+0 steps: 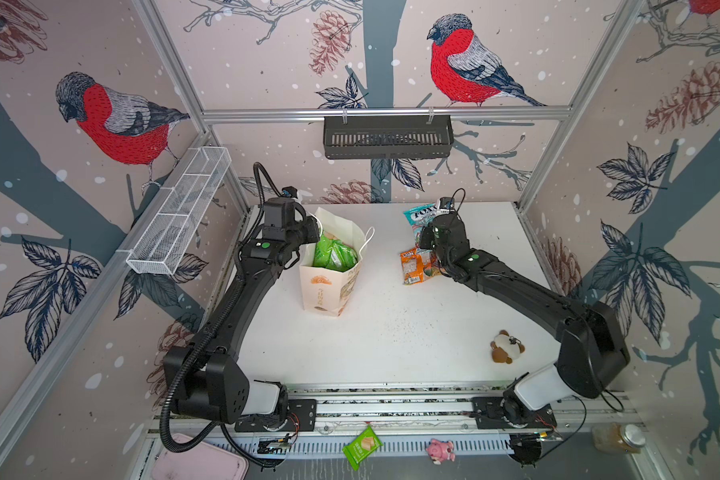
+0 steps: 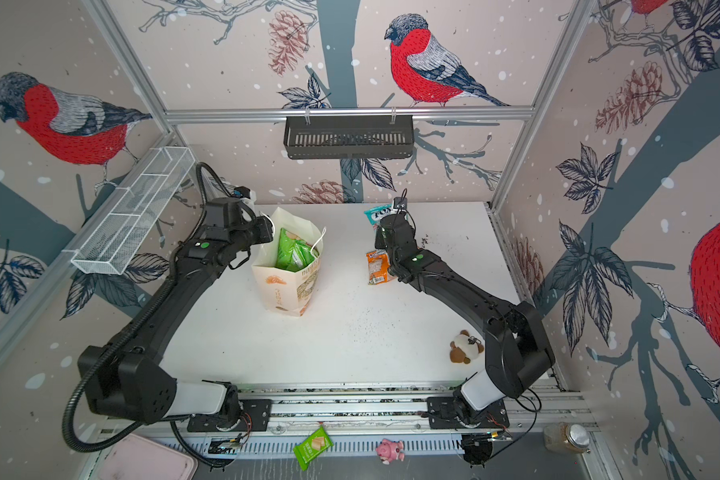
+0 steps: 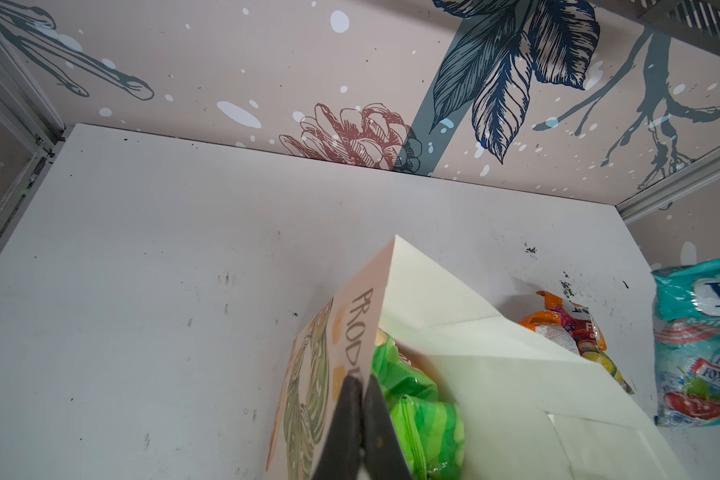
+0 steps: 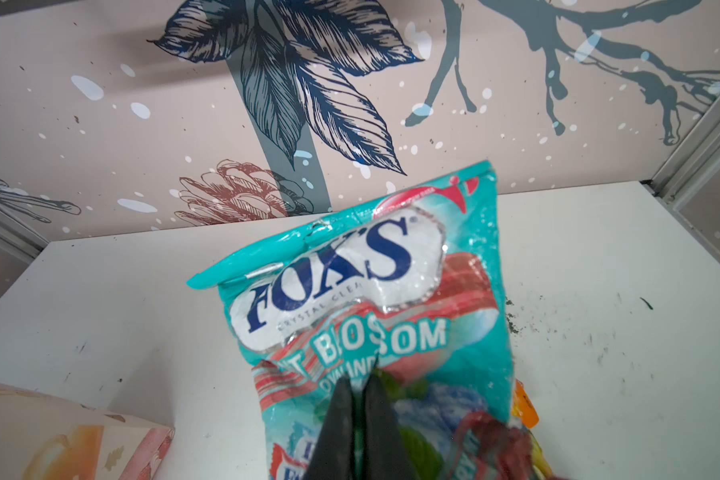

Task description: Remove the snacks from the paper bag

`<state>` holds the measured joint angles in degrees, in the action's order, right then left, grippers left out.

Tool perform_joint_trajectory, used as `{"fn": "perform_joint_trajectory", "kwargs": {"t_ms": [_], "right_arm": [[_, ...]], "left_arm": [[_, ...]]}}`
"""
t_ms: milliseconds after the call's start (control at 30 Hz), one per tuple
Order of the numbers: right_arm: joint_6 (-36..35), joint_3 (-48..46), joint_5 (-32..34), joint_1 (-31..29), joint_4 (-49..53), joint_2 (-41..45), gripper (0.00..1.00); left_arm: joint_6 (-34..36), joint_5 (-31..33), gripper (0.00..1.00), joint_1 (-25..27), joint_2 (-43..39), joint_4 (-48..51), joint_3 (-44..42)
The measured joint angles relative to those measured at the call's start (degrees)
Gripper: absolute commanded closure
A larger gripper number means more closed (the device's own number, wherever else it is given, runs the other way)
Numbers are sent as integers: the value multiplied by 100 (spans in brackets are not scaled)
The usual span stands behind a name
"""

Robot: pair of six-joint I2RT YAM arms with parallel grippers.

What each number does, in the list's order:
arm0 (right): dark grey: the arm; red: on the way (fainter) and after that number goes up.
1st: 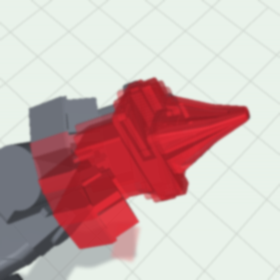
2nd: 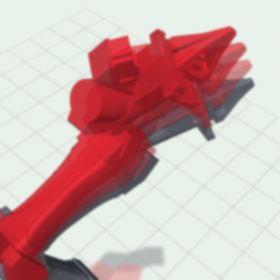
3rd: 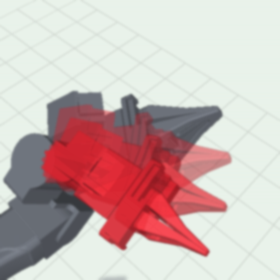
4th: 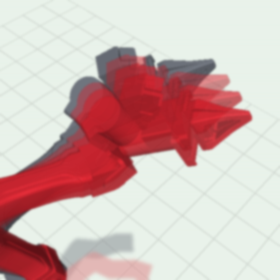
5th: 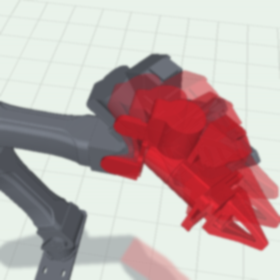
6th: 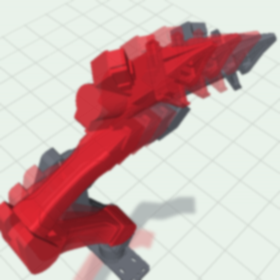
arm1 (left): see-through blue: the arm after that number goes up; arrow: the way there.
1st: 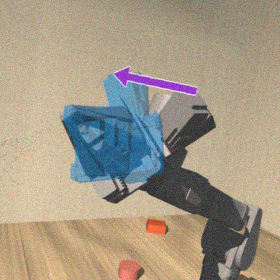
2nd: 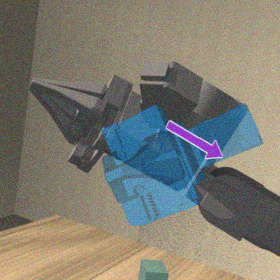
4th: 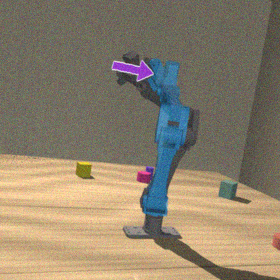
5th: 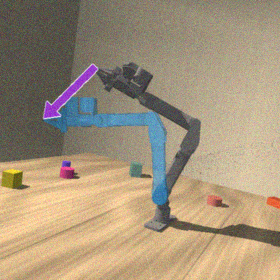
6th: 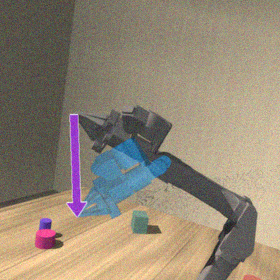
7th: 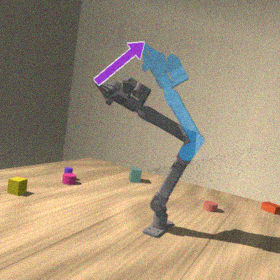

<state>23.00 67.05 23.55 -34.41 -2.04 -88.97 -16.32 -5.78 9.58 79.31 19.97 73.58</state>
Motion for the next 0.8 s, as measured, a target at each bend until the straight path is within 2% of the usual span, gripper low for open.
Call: {"fn": "perform_joint_trajectory", "kwargs": {"t_ms": [800], "right_arm": [[529,291,-791,332,470,-1598,100]], "left_arm": [[0,-2,100,0,-2,2,0]]}}
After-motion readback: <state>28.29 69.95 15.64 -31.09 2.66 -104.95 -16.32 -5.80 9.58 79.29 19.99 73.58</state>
